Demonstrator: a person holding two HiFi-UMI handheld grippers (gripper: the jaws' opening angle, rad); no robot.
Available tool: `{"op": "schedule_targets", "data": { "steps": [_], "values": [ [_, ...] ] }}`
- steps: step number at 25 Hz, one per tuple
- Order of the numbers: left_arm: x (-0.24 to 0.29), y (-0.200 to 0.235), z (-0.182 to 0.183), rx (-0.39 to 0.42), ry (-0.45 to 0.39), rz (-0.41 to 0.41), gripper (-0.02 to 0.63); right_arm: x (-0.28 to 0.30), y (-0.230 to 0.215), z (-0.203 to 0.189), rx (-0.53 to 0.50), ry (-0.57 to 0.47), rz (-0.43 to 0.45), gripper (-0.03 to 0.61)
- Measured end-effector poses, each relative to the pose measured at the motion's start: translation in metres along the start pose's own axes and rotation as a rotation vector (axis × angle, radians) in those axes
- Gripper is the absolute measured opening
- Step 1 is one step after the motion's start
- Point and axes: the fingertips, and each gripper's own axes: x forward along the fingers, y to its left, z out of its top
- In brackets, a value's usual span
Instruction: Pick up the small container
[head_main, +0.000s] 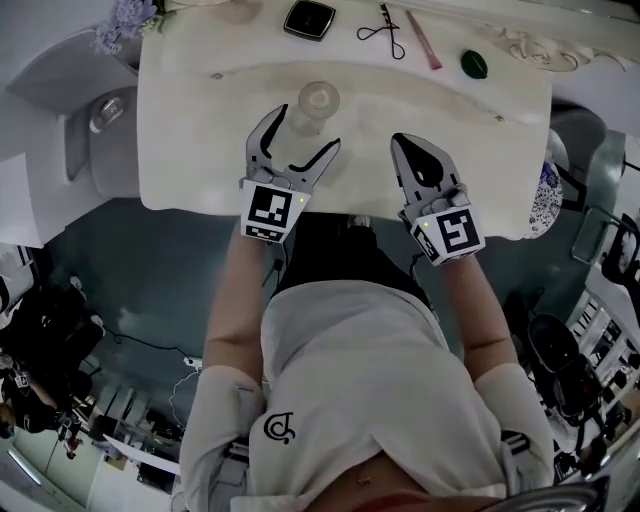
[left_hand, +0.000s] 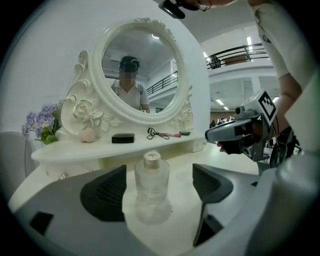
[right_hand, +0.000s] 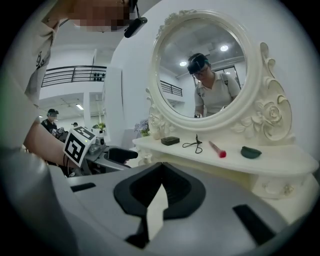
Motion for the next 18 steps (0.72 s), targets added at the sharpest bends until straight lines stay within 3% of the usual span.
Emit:
{"op": "schedule_targets", "data": {
  "steps": [3,11,18],
  "values": [
    [0.02,0.007,-0.009,-0.013,0.028,-0.008,0.434,0.008,-0.01,-0.008,0.014,0.014,-0.023,0.007],
    [0.058,0.015,-0.021,0.06,0.09,-0.035,0.437,0.025,-0.028,-0.013,0.039,0.015,-0.066,0.007],
    [0.078,0.018,-0.033,0.066,0.167,-0.052,0.434,0.029,-0.035,-0.018,0.05,0.03,-0.076,0.007]
  ]
}}
